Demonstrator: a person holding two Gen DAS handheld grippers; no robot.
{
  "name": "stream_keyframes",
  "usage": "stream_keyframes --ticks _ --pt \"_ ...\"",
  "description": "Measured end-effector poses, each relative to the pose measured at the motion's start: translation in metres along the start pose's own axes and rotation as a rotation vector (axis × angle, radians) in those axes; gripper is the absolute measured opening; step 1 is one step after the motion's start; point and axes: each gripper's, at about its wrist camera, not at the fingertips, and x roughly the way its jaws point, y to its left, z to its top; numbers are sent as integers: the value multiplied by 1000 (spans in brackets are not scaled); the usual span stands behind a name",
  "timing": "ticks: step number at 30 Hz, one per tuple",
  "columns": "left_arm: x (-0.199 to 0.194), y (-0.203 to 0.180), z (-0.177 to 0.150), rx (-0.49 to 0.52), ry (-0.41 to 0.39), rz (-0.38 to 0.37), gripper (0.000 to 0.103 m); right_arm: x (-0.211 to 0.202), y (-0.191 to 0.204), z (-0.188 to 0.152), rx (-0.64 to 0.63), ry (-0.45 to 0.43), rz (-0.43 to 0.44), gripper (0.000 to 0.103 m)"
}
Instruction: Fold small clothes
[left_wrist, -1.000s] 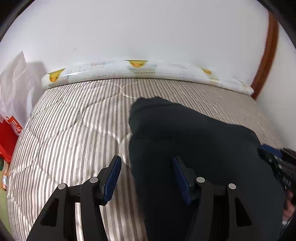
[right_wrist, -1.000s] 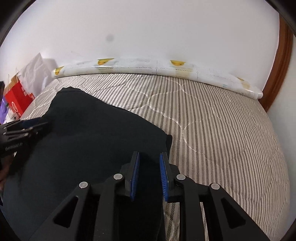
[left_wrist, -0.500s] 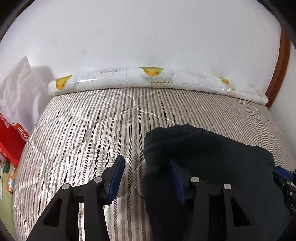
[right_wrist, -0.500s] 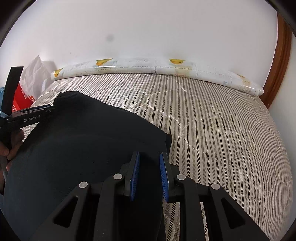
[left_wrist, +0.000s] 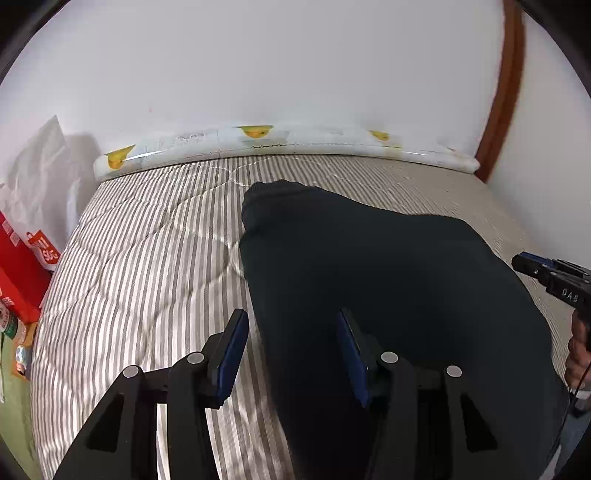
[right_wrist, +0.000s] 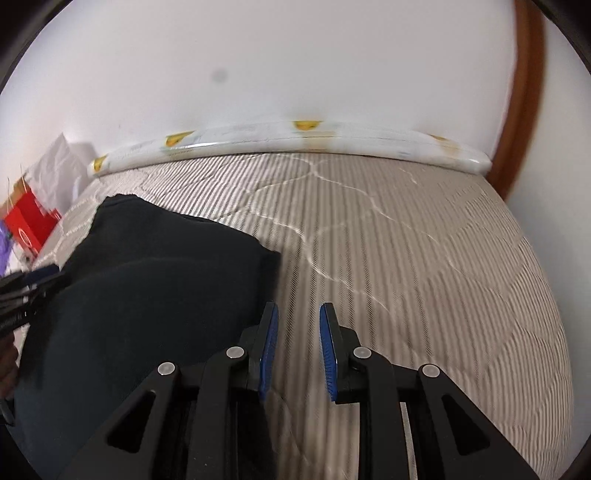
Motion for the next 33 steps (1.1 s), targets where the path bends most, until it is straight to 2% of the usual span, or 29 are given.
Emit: stream_keyframes --ticks 2,4,9,16,18,24,25,28,31,33 --pt "-10 -2 -8 1 0 -13 47 -14 -5 -10 13 -5 19 26" --pt "-19 -3 -17 -6 -2 -28 47 -29 -6 -24 25 2 74 29" --pt "-39 -8 -41 -11 -10 -50 48 -54 0 -60 39 -6 171 29" --pt "-59 -12 -68 -29 -14 -68 50 -66 7 -91 51 15 263 27" --pt "-61 -13 -73 -38 -6 -76 51 -72 9 -95 43 0 266 27" --pt "-60 -13 -77 -76 11 -96 51 -62 16 -95 33 32 264 27" --pt "-60 -14 -77 -78 14 -97 51 -60 18 -93 28 27 266 26" --pt "-60 -15 -77 -79 17 -95 51 -54 24 -90 -4 28 265 7" --pt "-60 -15 -77 -76 19 -98 51 -55 31 -89 -64 7 246 4" --pt "-60 -14 -78 -75 20 -104 52 -68 24 -87 -81 -47 221 3"
